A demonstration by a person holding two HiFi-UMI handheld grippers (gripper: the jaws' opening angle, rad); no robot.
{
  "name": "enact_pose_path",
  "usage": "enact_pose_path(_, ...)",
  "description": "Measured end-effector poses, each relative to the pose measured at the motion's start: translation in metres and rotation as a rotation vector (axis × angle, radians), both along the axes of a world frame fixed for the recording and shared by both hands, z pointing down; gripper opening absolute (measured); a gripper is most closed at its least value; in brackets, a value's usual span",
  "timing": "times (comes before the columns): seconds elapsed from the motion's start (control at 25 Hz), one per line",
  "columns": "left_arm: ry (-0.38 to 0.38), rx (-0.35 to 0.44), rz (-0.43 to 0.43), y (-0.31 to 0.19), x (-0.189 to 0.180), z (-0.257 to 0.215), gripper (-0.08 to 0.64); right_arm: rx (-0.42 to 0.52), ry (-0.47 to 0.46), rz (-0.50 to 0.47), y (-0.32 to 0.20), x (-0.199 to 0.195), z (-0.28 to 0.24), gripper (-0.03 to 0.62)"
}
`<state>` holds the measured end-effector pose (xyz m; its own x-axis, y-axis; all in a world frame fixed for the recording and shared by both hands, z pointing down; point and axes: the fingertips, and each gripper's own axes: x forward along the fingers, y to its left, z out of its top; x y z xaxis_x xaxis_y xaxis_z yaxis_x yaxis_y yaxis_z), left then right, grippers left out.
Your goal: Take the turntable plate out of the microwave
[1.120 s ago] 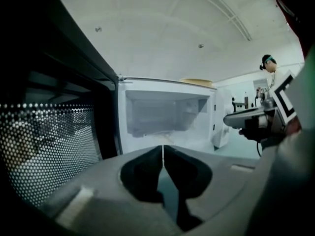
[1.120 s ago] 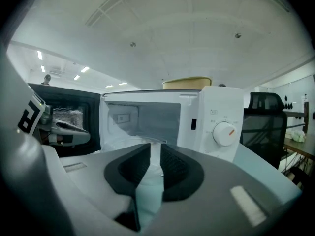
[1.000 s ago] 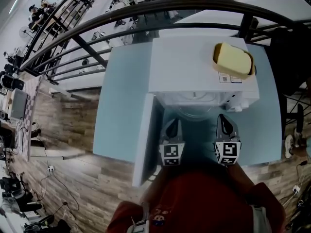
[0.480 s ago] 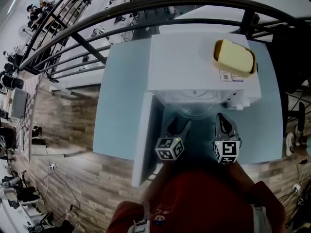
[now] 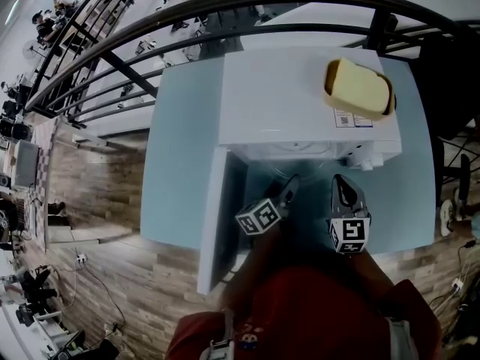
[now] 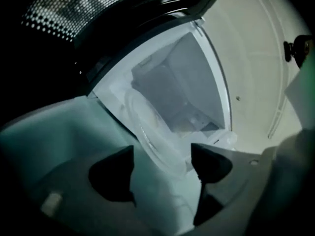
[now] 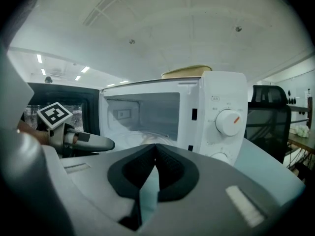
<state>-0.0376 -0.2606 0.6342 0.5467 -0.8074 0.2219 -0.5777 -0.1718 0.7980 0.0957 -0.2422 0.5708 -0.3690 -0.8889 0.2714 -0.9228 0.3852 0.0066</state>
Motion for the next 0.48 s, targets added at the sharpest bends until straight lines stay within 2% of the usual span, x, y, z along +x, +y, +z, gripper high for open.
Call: enact_pose_path(0.48,0.264,-0.084,-0.046,-0.038,0.02,0.013,0.362,-0.032,-0.004,-0.008,-0.016,0.007,0.019,0.0)
